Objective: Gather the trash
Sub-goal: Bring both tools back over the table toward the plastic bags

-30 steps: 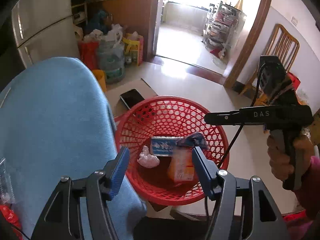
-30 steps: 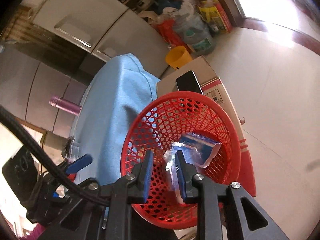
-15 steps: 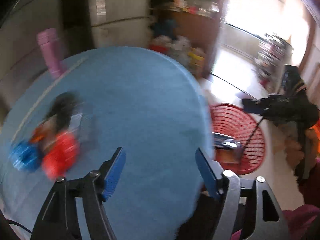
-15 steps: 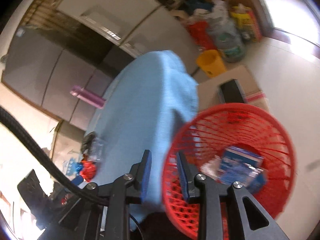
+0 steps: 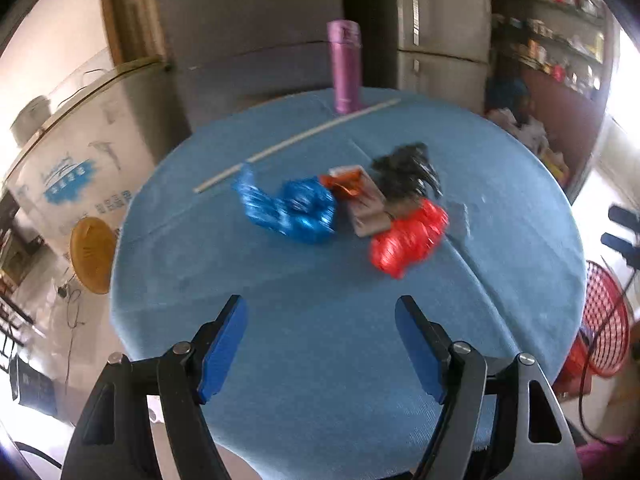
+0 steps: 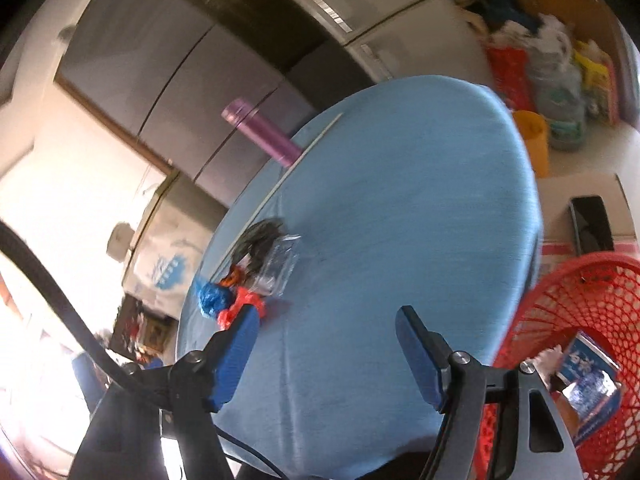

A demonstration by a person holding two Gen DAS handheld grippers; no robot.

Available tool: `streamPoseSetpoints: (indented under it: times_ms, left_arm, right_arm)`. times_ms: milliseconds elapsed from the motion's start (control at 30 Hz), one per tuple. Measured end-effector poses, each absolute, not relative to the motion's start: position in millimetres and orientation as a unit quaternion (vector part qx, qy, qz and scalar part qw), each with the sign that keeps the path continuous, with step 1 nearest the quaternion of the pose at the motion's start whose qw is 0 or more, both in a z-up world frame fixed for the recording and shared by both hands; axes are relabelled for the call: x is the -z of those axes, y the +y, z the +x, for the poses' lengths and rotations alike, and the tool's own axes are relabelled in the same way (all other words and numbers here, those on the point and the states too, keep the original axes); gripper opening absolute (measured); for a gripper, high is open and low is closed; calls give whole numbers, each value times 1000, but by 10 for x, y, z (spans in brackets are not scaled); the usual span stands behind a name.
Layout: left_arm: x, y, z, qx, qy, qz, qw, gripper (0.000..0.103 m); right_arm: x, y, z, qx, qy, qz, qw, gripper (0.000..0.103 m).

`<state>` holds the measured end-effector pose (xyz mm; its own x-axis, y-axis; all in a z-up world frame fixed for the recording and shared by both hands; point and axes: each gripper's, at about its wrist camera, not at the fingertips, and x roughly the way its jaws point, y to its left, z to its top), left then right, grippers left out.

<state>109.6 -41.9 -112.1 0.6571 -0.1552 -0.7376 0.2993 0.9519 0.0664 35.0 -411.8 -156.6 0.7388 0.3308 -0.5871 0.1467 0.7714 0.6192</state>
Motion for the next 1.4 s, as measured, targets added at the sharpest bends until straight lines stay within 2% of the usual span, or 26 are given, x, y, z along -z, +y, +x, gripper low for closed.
streamPoseSetpoints:
  times_ms: [133,500,800,1400]
  left_arm:
    - [1052,-340,1109,104,389,82,912,77]
    - [988,-379,1049,53,383,140,911,77]
    - [1043,-319,1087,39,408,139,901,77]
    - [1120,-821,1071,85,419,178,886,78]
  right_arm:
    - [1389,-3874,380,-58,357,294,885,75]
    - [697,-3227,598,-70,299,191,932,75]
    - [1075,-3064,666,-79,365,195,907,75]
    - [1288,-3278,701,-53,385,219,895,75]
